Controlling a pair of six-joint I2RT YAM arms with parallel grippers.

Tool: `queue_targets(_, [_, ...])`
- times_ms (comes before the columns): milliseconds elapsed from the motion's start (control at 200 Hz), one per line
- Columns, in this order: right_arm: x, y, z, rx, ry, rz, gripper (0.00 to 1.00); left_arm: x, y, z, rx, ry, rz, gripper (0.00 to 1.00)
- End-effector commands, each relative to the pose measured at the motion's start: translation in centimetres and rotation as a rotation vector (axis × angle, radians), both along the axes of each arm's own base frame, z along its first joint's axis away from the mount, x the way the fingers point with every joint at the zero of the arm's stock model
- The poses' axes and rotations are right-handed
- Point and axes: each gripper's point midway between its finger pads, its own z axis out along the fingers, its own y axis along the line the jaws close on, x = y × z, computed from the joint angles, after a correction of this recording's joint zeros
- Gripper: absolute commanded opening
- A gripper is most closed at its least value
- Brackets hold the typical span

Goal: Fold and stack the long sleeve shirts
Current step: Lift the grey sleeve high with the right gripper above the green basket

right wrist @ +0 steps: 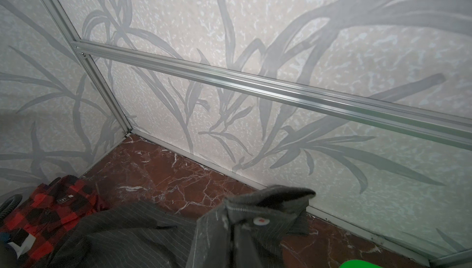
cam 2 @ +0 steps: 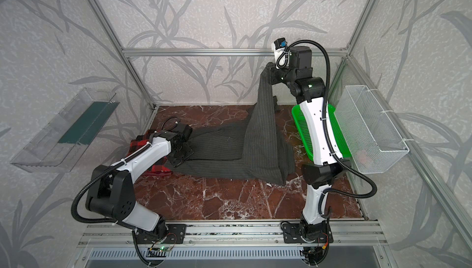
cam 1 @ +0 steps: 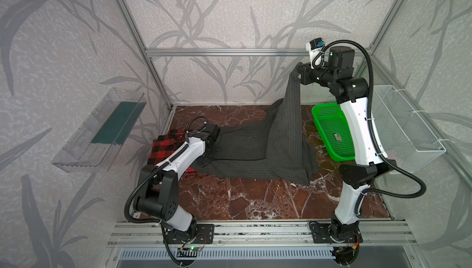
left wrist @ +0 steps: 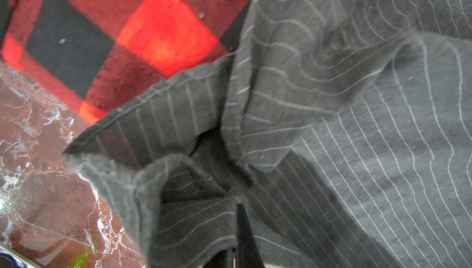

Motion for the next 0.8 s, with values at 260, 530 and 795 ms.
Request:
queue_targets(260, [5.4, 0.5, -2.7, 0.038, -0.015, 0.07, 0.0, 0.6, 0.6, -0.8, 0.043, 0.048, -0.013, 0.02])
queue_targets(530, [6.9, -1.4, -5.5, -0.021, 0.048, -0.052, 0.0, 1.8, 1.3, 0.6, 0.093, 0.017, -0.037, 0.15])
queue_targets(795, [5.3, -1.5, -5.4, -0.044, 0.071, -0.076, 0.0, 3.3, 1.9, 2.4, 0.102, 0.001, -0.065, 0.66])
